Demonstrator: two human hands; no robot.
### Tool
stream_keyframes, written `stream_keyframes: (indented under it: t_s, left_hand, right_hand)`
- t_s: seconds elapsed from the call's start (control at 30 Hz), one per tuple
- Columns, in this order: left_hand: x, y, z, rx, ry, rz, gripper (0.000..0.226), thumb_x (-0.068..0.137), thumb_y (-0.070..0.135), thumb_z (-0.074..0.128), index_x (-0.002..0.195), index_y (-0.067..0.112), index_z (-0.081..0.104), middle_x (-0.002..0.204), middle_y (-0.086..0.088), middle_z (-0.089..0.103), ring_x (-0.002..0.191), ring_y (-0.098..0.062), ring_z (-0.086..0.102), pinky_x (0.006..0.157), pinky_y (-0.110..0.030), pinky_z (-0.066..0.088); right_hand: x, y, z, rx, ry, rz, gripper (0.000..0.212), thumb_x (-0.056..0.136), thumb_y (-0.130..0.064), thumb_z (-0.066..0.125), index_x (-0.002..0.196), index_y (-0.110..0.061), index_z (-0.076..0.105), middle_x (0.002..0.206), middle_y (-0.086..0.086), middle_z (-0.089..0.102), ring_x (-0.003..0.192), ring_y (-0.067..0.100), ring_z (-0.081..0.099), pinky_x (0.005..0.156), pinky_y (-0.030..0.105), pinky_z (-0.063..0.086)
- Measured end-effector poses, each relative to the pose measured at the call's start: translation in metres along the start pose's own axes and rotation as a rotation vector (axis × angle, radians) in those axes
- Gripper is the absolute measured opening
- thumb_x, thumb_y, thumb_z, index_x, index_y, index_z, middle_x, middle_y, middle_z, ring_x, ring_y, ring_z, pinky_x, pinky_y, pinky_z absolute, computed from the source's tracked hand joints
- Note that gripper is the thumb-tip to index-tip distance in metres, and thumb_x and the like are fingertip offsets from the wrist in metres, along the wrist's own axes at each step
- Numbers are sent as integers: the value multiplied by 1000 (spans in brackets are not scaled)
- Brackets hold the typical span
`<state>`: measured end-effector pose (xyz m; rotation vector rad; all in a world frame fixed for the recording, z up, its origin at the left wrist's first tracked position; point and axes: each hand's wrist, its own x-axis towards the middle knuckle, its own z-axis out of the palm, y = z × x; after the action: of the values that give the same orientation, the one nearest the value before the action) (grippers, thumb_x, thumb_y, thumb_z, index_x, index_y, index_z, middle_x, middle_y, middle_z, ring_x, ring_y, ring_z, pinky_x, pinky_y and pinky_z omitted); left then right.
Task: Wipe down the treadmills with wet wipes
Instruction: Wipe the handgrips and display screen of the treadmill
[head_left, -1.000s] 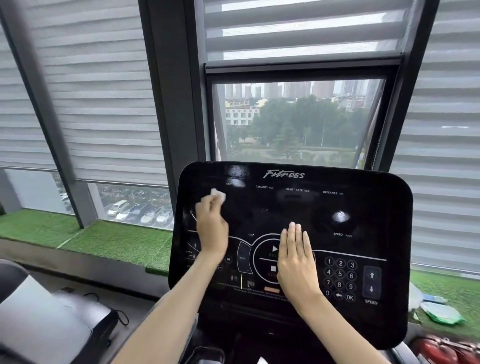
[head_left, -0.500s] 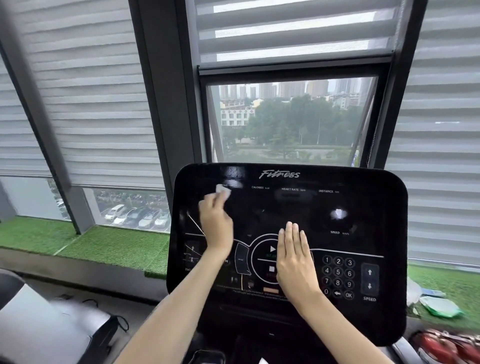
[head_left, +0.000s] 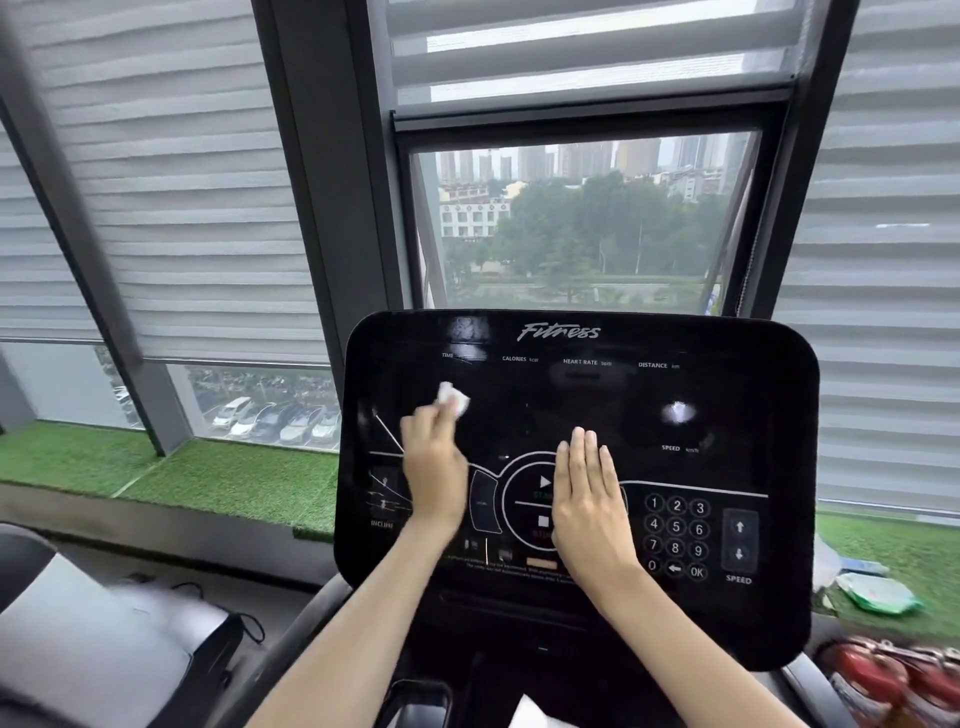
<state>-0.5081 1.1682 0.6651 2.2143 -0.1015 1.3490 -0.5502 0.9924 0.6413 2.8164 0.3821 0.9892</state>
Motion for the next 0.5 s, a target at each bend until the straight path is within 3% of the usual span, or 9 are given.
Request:
stream_keyframes:
  t_s: [0.07, 0.13, 0.2, 0.27, 0.33, 0.4, 0.5]
  left_hand:
    - [-23, 0, 0, 33, -128, 361, 47, 84, -13, 51, 126, 5, 61, 110, -3, 57, 85, -20, 52, 70, -22, 51]
    - [-20, -20, -6, 30, -175, 488, 44, 87, -10, 47, 127, 4, 60, 115, -6, 56, 88, -22, 56, 69, -28, 57]
    - [-8, -41, -15, 11, -109, 223, 52, 83, -17, 49, 128, 7, 60, 117, -13, 54, 98, -25, 55, 74, -35, 58]
    - [6, -54, -23, -27, 26, -153, 59, 84, -19, 49, 133, 12, 57, 119, -11, 47, 102, -19, 47, 79, -30, 52]
    - [10, -49, -20, -32, 116, -331, 56, 85, -19, 50, 134, 8, 55, 114, -12, 46, 100, -20, 44, 77, -27, 44]
    - [3, -27, -12, 10, 105, -293, 58, 79, -24, 52, 130, 2, 57, 108, -16, 52, 96, -29, 46, 73, -29, 45]
    - [-20, -11, -9, 41, -121, 111, 57, 76, -23, 58, 128, 2, 59, 105, -11, 55, 92, -23, 46, 69, -28, 49]
  right_hand:
    - [1, 0, -2, 13, -22, 5, 65, 79, -12, 56, 134, 18, 39, 141, 40, 36, 133, 49, 36, 114, 51, 9]
    - [1, 0, -3, 3, -27, 9, 68, 75, -10, 58, 134, 18, 40, 140, 40, 36, 133, 49, 37, 114, 51, 9]
    - [0, 0, -4, -18, -11, -7, 59, 79, -5, 48, 133, 18, 41, 141, 40, 35, 133, 49, 37, 115, 51, 8]
    - [0, 1, -5, -37, 0, -20, 52, 85, 0, 34, 134, 17, 42, 141, 39, 34, 134, 49, 36, 115, 51, 7]
    - [1, 3, -5, -51, -16, -22, 54, 84, -1, 44, 135, 17, 40, 142, 39, 33, 135, 48, 35, 115, 51, 8]
    - [2, 2, -6, -46, -36, -12, 68, 75, -5, 61, 135, 17, 38, 142, 39, 34, 135, 48, 35, 115, 51, 7]
    - [1, 1, -10, -26, -55, 0, 75, 71, -11, 68, 135, 17, 38, 142, 39, 35, 135, 48, 34, 115, 50, 6]
